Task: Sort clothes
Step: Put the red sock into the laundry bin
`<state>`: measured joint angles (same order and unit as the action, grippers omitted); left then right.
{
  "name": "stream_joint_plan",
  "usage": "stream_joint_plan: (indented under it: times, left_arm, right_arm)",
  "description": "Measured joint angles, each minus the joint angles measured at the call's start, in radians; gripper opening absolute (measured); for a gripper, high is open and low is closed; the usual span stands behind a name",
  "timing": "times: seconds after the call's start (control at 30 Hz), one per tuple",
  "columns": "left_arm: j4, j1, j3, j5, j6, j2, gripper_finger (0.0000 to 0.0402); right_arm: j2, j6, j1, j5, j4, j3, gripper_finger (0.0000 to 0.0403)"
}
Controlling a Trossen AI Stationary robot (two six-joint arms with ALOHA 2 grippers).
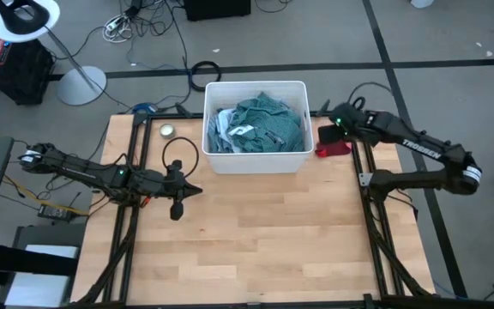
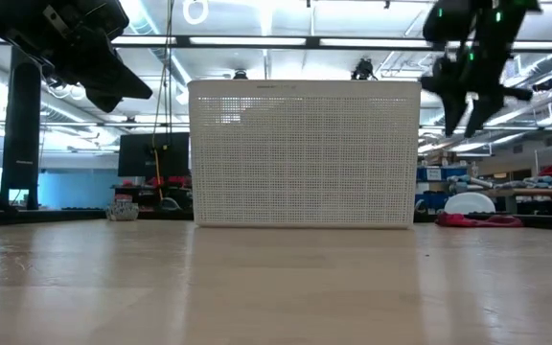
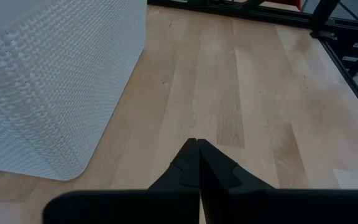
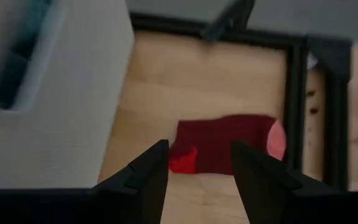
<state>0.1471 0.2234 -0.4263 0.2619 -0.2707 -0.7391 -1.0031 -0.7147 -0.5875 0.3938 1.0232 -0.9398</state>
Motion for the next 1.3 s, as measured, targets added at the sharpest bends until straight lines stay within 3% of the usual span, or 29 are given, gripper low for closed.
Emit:
stream_joint_plan:
  times: [0.2,0.43,0.63,0.93,1.03,1.2,1.3]
  left_arm:
    - [-0.001,0.0,0.0,0.0,-0.003,0.0,0.0]
    - [0.0,0.0,0.0,0.0,-0.002,0.0,0.0]
    - [0.0,0.0,0.0,0.0,0.002,0.0,0.0]
    - [0.002,0.0,0.0,0.0,0.001,0.0,0.0]
    - [0.002,0.0,0.0,0.0,0.001,0.0,0.0]
    - [0.002,0.0,0.0,0.0,0.001,0.0,0.0]
    - [0.002,0.0,0.0,0.0,0.001,0.0,0.0]
  right_arm:
    - [-0.039,-0.101,-0.081,-0.036,-0.163,0.203,0.0172]
    - [-0.123,-0.122,-0.12,-0.108,-0.36,0.347,0.0172]
    - [-0.204,-0.12,-0.124,-0.12,-0.524,0.392,0.0172]
    - [-0.355,-0.115,-0.135,-0.113,-0.575,0.391,0.0164]
    - [-0.386,-0.115,-0.128,-0.114,-0.578,0.389,0.0136]
    - [-0.36,-0.061,-0.102,-0.118,-0.578,0.391,0.0019]
    - [-0.313,-0.071,-0.098,-0.118,-0.533,0.397,0.0018]
